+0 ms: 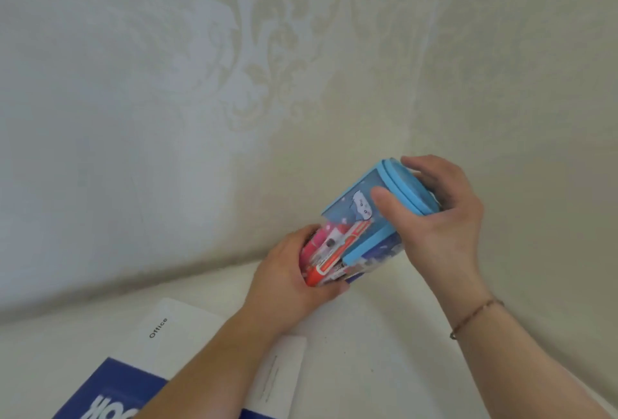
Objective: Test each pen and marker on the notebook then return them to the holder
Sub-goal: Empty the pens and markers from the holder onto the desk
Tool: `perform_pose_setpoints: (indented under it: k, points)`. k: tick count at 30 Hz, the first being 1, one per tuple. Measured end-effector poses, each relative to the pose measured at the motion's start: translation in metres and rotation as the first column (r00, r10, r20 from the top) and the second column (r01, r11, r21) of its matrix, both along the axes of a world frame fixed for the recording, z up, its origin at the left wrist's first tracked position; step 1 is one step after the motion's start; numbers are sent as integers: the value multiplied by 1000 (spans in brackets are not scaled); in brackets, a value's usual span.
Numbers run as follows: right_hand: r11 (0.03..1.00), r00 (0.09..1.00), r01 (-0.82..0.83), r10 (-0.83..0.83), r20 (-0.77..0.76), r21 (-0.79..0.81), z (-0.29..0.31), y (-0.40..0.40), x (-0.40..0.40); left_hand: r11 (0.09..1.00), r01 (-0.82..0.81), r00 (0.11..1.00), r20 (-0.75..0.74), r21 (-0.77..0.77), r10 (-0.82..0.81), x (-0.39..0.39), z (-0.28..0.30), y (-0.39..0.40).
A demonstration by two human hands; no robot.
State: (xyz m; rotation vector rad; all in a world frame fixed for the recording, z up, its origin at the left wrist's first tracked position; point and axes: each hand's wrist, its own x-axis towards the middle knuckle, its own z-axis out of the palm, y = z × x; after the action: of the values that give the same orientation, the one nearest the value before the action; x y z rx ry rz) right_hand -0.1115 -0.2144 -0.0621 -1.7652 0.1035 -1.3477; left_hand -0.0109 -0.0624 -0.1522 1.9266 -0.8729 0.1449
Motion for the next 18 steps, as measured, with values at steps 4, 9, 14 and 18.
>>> perform_pose_setpoints:
  k: [4,9,14,18]
  points:
    - [998,997,47,-44,-62,41,-4,-4,4,994,-96,980,181,58,84,-3,-2,-1]
    - [979,998,33,-21,-63,201,-7,-18,5,977,-180,932,336,112,133,4,-7,-2]
    - [954,987,131,-152,57,268,10,-34,-8,902,-396,853,430,169,294,8,-11,4]
    - [951,973,127,-174,149,282,26,-38,-20,897,-343,876,440,278,199,3,-8,1]
